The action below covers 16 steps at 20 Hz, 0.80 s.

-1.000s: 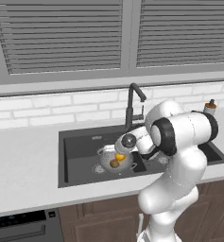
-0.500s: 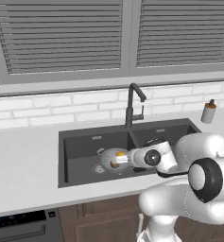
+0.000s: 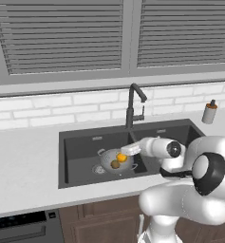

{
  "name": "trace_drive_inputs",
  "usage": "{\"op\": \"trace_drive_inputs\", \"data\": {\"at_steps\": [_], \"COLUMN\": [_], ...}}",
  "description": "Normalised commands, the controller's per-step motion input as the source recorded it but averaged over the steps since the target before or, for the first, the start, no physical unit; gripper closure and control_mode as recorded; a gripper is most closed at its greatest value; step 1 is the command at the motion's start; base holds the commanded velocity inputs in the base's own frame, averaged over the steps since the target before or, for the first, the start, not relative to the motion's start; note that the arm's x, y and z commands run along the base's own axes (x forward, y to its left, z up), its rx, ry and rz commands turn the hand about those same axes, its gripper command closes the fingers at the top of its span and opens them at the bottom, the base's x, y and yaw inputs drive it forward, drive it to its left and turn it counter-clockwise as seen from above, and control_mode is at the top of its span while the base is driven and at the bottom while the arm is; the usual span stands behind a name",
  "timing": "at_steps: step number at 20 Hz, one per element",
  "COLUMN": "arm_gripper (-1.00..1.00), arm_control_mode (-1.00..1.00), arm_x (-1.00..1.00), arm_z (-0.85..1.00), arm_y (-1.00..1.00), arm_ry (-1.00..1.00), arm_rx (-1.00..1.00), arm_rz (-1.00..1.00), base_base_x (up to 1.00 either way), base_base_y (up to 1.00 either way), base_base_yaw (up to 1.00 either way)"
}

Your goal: Put the colander in the sink, put the kiwi, orange in the colander, and turn on the sink faucet and pour water over the colander.

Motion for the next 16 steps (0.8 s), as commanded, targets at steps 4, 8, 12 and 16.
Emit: {"op": "trace_drive_inputs", "data": {"at_steps": [4, 8, 12, 16], "arm_gripper": [-1.00, -1.00, -1.00, -1.00], "arm_control_mode": [-1.00, -1.00, -1.00, -1.00], "arm_x": [-0.57, -0.52, -0.20, -0.33], "arm_z": [1.00, 1.00, 1.00, 1.00], "arm_y": [0.73, 0.74, 0.54, 0.56], "arm_ry": [0.12, 0.02, 0.16, 0.14], "arm_rx": [-0.13, -0.08, -0.08, -0.10], "arm_rz": [0.00, -0.01, 0.03, 0.11], "base_base_x": [0.00, 0.00, 0.00, 0.00], "base_base_y": [0.00, 0.00, 0.00, 0.00], "base_base_yaw": [0.00, 0.00, 0.00, 0.00]}}
